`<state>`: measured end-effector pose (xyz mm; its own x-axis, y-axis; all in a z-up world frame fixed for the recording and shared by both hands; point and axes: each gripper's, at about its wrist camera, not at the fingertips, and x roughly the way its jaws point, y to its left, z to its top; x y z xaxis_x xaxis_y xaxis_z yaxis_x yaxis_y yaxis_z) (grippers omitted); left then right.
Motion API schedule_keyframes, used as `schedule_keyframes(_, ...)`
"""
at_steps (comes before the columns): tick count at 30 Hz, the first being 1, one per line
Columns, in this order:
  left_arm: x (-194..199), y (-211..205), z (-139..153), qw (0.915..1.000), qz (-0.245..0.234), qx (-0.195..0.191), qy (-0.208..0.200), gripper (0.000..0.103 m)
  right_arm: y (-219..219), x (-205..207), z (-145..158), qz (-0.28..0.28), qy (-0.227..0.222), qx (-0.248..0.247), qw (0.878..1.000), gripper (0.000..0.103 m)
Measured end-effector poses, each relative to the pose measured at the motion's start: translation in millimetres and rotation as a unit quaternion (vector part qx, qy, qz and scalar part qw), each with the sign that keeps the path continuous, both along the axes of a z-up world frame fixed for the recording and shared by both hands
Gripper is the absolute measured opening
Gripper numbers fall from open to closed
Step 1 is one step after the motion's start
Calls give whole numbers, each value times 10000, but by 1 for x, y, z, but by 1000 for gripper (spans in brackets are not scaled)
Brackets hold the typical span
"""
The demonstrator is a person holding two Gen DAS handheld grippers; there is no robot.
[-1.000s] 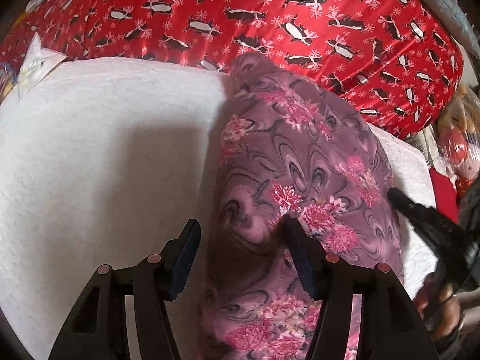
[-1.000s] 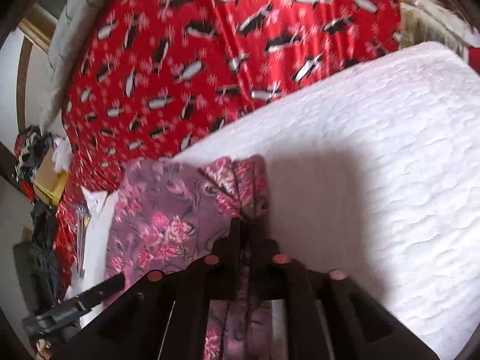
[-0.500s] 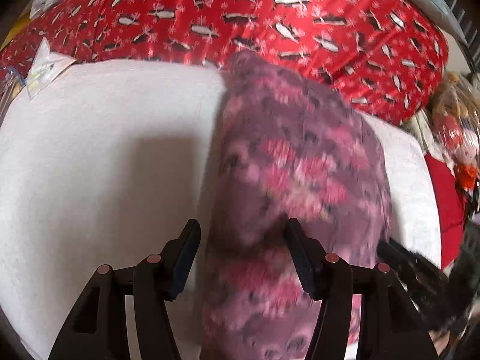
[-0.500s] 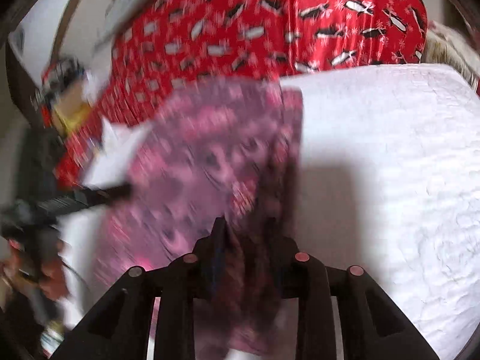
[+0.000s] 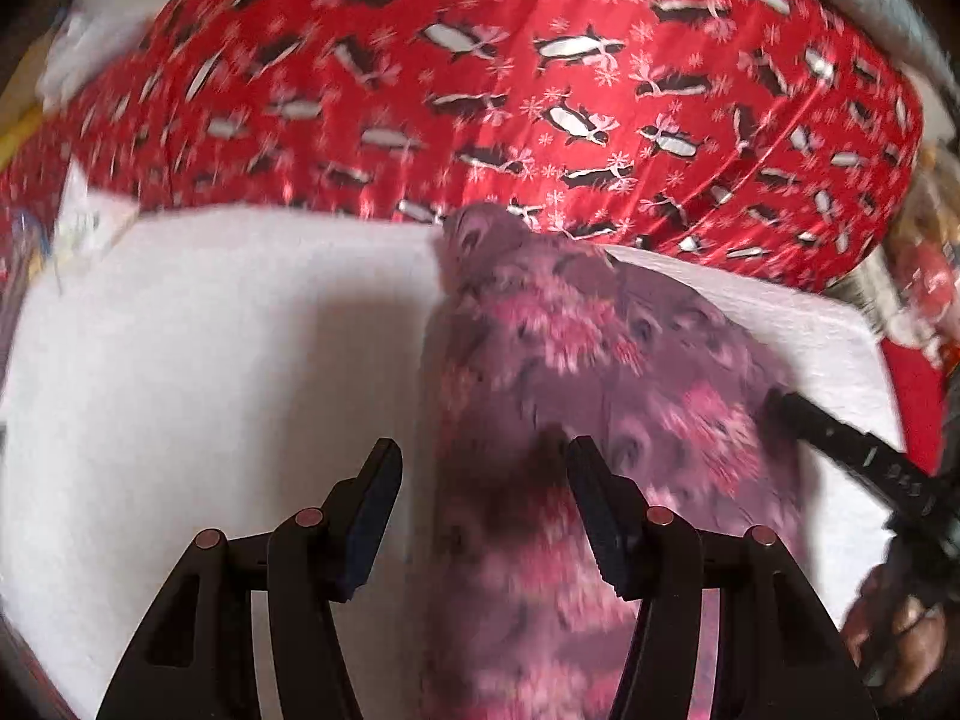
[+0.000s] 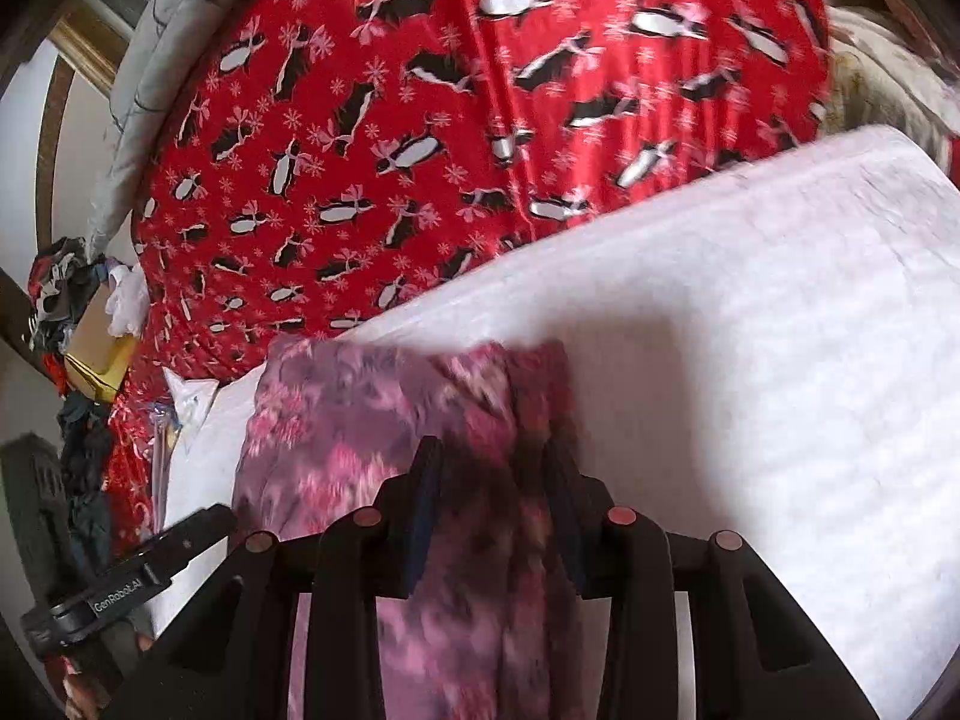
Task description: Fold small clothes
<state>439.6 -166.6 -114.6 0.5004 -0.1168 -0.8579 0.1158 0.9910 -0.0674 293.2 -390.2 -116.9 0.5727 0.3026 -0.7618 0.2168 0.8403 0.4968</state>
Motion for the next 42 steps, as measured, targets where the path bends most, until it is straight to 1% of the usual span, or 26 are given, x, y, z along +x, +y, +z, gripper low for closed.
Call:
schedule_keyframes(1,5,-6,-4,9999,-39,146,-28,56,4,4,0,96,-70,-18,9999,29)
schedule_keyframes(2,9,-9,-8,9997,-52,241,-27,56,7,7,0,181,-111,-105,9997,14)
schedule_keyframes(3,12,-11,-12,9996,-57,269,-9,56,11,7,1,271,-140,-295,9991,5)
schedule_keyframes(4,14,-14,-19,9997,-60,255,23,56,14,10,-1,370,-128,-530,9978,5)
schedule_keyframes(5,16,-14,-24,9998,-61,200,58,57,17,12,-9,454,10,-824,9956,5)
schedule_keyframes(6,18,-16,-27,9998,-52,168,70,57,19,15,-17,498,101,-891,9947,5)
schedule_keyframes(8,20,-18,-31,9999,-49,108,27,57,16,13,-19,449,38,-804,9957,5)
schedule_keyframes(11,19,-19,-31,9998,-101,175,-16,57,16,11,-14,364,-7,-703,9969,6)
schedule_keyframes(14,18,-20,-30,9997,-129,216,-23,57,14,0,-3,245,-132,-582,9979,11)
schedule_keyframes(17,15,-19,-27,9997,-123,202,-6,57,11,-18,8,177,-299,-317,9989,11)
schedule_keyframes(19,12,-18,-25,9997,-117,190,16,57,14,-24,6,258,-225,-215,9992,12)
schedule_keyframes(22,7,-19,-20,9997,-148,197,69,57,22,-29,-5,399,55,-198,9990,22)
schedule_keyframes(24,0,-17,-14,9995,-231,150,125,56,25,-33,-4,445,-9,-298,9986,21)
schedule_keyframes(25,-6,-13,-8,9996,-277,45,103,56,25,-37,2,487,-140,-321,9982,10)
schedule_keyframes(26,-13,-7,-4,9996,-284,-58,33,56,24,-40,7,487,-288,-305,9979,4)
schedule_keyframes(27,-17,-2,-1,9996,-258,-120,-34,56,22,-43,9,458,-351,-321,9978,4)
schedule_keyframes(28,-21,3,-1,9996,-213,-143,-69,56,21,-42,6,461,-272,-368,9979,4)
schedule_keyframes(30,-21,8,-13,9996,-196,52,207,58,23,-36,-12,632,230,-501,9965,3)
schedule_keyframes(31,-21,13,-16,9992,-198,-8,360,58,22,-37,-12,587,224,-541,9966,1)
schedule_keyframes(33,-27,26,-9,9986,-103,-335,385,57,18,-45,1,461,96,-443,9979,9)
schedule_keyframes(36,-45,42,4,9976,32,-643,259,55,18,-66,26,524,-436,-138,9976,10)
schedule_keyframes(37,-52,46,3,9963,63,-811,288,56,20,-72,29,621,-521,-77,9967,14)
schedule_keyframes(38,-57,47,-2,9948,62,-934,393,57,26,-78,25,799,-461,-45,9957,21)
schedule_keyframes(39,-61,44,-10,9943,47,-916,536,57,33,-78,21,914,-345,-94,9952,23)
schedule_keyframes(41,-66,41,-23,9936,-2,-830,765,59,51,-80,-4,1277,258,-609,9896,24)
schedule_keyframes(42,-69,42,-24,9926,2,-872,846,59,52,-85,-1,1254,126,-707,9895,23)
